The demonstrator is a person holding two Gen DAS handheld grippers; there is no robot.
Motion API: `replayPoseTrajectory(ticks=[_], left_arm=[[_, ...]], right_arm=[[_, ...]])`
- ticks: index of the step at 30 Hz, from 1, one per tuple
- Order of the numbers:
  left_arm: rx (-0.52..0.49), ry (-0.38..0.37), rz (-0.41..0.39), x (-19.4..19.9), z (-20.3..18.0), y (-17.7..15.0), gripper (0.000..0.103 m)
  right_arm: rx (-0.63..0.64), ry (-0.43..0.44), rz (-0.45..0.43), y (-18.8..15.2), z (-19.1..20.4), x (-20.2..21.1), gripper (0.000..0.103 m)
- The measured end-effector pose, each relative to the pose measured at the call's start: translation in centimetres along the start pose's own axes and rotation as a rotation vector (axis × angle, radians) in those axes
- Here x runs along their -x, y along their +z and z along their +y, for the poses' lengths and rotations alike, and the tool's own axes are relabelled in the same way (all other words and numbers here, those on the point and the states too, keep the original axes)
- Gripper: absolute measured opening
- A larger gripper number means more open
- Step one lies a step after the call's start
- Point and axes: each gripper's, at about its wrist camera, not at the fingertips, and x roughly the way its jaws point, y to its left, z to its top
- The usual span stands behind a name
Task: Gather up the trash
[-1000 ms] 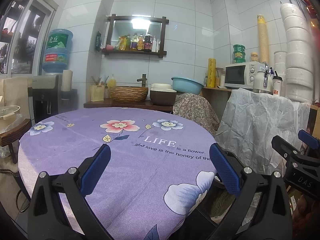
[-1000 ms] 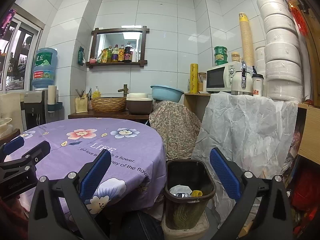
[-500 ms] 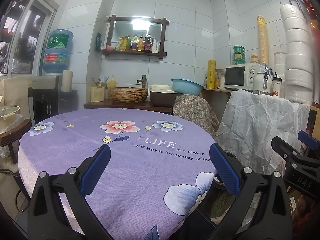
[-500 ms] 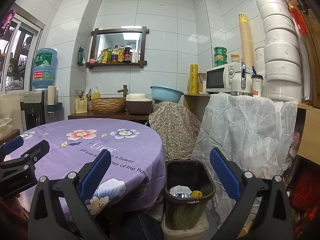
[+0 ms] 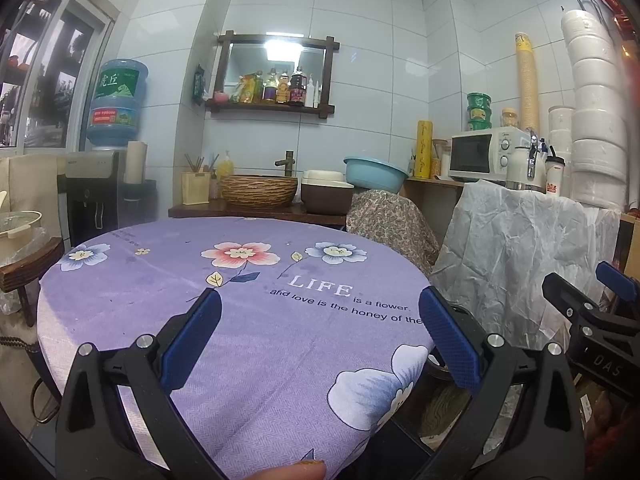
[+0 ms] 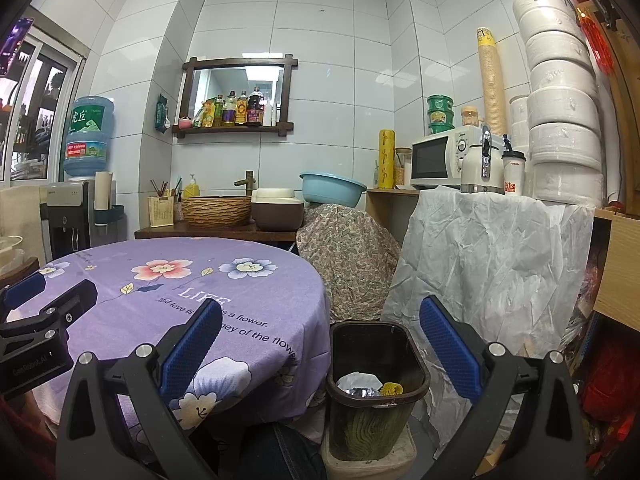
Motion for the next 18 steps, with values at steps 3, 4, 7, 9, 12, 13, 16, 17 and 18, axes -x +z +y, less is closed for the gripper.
replayPoseTrajectory(ticks=[3, 4, 7, 9, 12, 13, 16, 17, 18], left_arm=[[0.001, -0.001, 0.004, -0.04, -0.05, -0.04, 0.097], [0.002, -0.001, 0.005, -0.06, -0.05, -0.05, 0.097], [0.001, -0.001, 0.005, -0.06, -0.15, -0.09, 0.097], [-0.001, 0.005, 0.003, 0.02, -0.19, -0.11, 0.097], [-0.001, 0.004, 0.006, -0.04, -0.18, -0.14, 0.097], [-0.001, 0.004, 0.005, -0.04, -0.17, -0.15, 0.097], [-0.003, 0.002, 0.000, -0.01, -0.17, -0.19, 0.097], [-0.005, 0.002, -0.001, 0.02, -0.22, -0.15, 0.097], [-0.007, 0.003, -0.002, 0.05, -0.27, -0.15, 0.097]], right_arm=[[-0.001, 0.000, 0.002, 0.05, 0.03, 0.01, 0.098], [-0.001, 0.000, 0.002, 0.06, 0.01, -0.01, 0.098], [0.000, -0.001, 0.001, 0.09, 0.03, 0.01, 0.098], [-0.001, 0.000, 0.002, 0.09, 0.02, 0.02, 0.098], [-0.001, 0.000, 0.002, 0.13, 0.03, 0.04, 0.098], [0.000, -0.001, 0.001, 0.09, 0.03, 0.02, 0.098], [-0.001, -0.002, 0.001, 0.17, -0.02, -0.03, 0.098], [-0.001, -0.003, 0.001, 0.17, -0.01, -0.01, 0.098], [0.000, -0.003, 0.001, 0.16, -0.01, 0.00, 0.098]])
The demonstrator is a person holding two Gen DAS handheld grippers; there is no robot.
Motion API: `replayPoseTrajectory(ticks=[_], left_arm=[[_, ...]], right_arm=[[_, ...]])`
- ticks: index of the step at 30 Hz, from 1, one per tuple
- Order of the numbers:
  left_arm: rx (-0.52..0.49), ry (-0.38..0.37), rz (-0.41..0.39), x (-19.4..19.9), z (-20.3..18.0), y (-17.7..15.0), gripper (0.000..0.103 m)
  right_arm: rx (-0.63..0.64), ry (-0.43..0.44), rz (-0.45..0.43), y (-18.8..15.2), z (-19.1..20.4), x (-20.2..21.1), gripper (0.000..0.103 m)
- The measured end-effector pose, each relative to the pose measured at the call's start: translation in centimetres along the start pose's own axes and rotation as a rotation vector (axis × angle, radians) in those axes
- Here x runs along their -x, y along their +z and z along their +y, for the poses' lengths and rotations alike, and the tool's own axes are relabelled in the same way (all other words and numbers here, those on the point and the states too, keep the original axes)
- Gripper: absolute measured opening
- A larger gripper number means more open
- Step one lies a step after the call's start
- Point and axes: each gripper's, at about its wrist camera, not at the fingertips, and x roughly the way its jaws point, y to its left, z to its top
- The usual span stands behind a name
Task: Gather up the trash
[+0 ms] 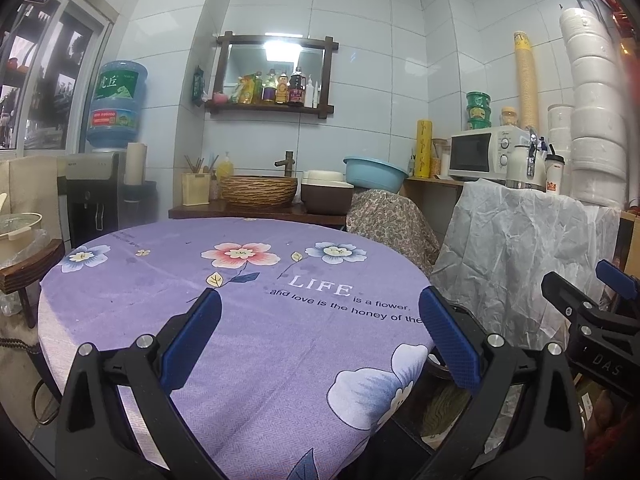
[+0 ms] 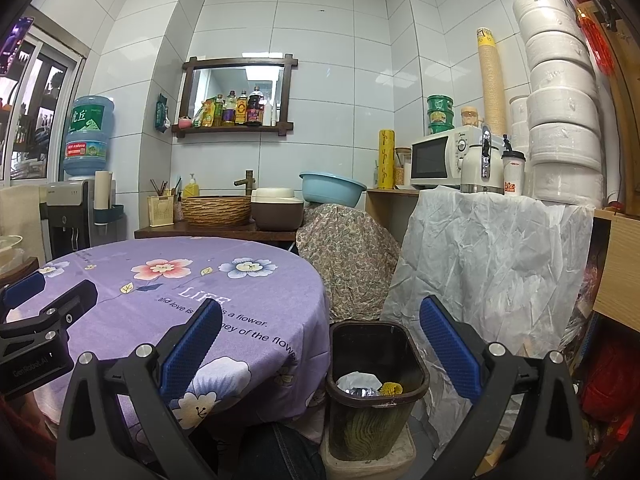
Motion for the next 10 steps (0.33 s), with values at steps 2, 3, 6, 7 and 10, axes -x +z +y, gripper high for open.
replayPoseTrajectory(ticks=[2, 3, 6, 7, 10], left_arm=[[0.001, 0.001, 0.001, -0.02, 0.03, -0.02, 0.097], [0.002, 0.000, 0.002, -0.02, 0.05, -0.02, 0.097], [0.005, 0.002, 0.005, 0.03, 0.03, -0.06, 0.097], [0.005, 0.004, 0.006, 0.03, -0.01, -0.07, 0.097], [0.004, 0.005, 0.010, 0.07, -0.18, -0.14, 0.097]], right_arm=[[-0.001, 0.002, 0.002, 0.02, -0.05, -0.04, 0.098], [0.000, 0.002, 0.001, 0.02, -0.03, -0.01, 0.098], [-0.001, 0.001, 0.002, 0.02, -0.02, -0.02, 0.098], [0.000, 0.002, 0.003, 0.00, -0.02, -0.02, 0.098], [0.000, 0.002, 0.003, 0.01, -0.04, -0.03, 0.098]])
